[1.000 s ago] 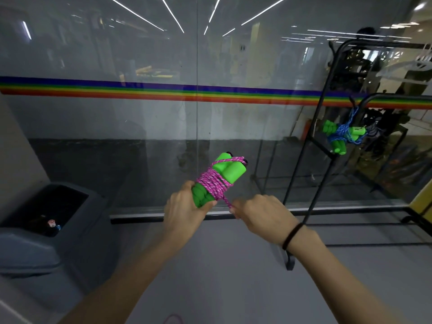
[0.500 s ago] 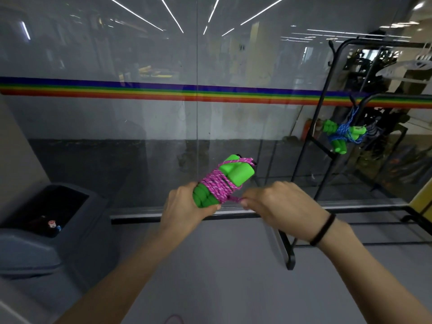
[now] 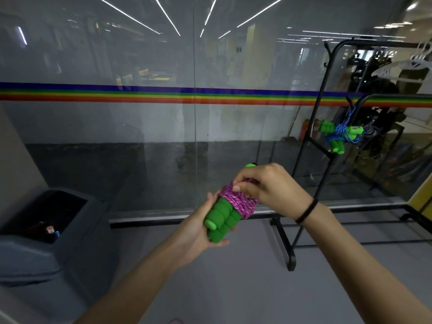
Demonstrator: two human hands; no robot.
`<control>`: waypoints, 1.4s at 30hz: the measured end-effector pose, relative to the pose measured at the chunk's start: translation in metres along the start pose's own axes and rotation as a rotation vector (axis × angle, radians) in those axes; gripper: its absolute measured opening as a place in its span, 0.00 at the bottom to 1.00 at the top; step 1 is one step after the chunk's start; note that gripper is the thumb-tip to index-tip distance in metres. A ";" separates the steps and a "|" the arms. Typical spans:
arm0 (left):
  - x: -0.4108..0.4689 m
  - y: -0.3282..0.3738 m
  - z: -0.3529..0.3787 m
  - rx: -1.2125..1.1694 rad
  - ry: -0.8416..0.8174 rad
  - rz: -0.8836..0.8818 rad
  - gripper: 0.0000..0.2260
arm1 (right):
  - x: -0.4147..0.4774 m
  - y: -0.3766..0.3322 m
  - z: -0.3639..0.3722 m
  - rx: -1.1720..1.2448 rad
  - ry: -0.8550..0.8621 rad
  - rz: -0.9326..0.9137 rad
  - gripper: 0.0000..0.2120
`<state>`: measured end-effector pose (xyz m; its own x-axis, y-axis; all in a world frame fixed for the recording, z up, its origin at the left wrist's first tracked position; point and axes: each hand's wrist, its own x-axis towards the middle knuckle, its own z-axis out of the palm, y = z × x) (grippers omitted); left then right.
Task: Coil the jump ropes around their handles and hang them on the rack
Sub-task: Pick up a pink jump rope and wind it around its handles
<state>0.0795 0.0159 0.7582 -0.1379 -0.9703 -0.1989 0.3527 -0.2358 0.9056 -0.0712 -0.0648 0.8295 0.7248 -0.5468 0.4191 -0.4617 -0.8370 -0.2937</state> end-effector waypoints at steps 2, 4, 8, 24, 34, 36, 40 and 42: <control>0.000 0.000 -0.004 -0.155 -0.046 -0.041 0.15 | -0.001 0.001 0.002 0.049 0.016 0.007 0.10; -0.001 0.002 -0.006 -0.230 -0.061 -0.084 0.18 | -0.003 0.002 0.005 0.103 0.029 0.021 0.10; 0.003 0.006 -0.013 -0.398 -0.107 -0.308 0.27 | -0.008 -0.001 0.010 0.172 0.007 0.014 0.06; 0.009 -0.009 0.006 0.286 0.397 0.189 0.13 | -0.026 0.002 0.029 0.291 0.196 0.085 0.06; -0.005 0.006 0.027 0.368 0.302 0.335 0.12 | -0.033 -0.013 0.030 0.373 0.652 0.017 0.04; -0.003 0.007 0.030 0.358 0.275 0.305 0.14 | -0.033 -0.018 0.031 0.437 0.675 0.015 0.05; -0.003 0.010 0.035 0.309 0.229 0.262 0.14 | -0.033 -0.023 0.028 0.468 0.645 -0.013 0.07; -0.004 0.010 0.035 0.262 0.212 0.248 0.13 | -0.034 -0.022 0.026 0.441 0.623 -0.025 0.06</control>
<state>0.0511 0.0194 0.7815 0.1245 -0.9922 -0.0106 0.1001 0.0019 0.9950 -0.0725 -0.0276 0.7994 0.2495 -0.5470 0.7991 -0.1069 -0.8357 -0.5387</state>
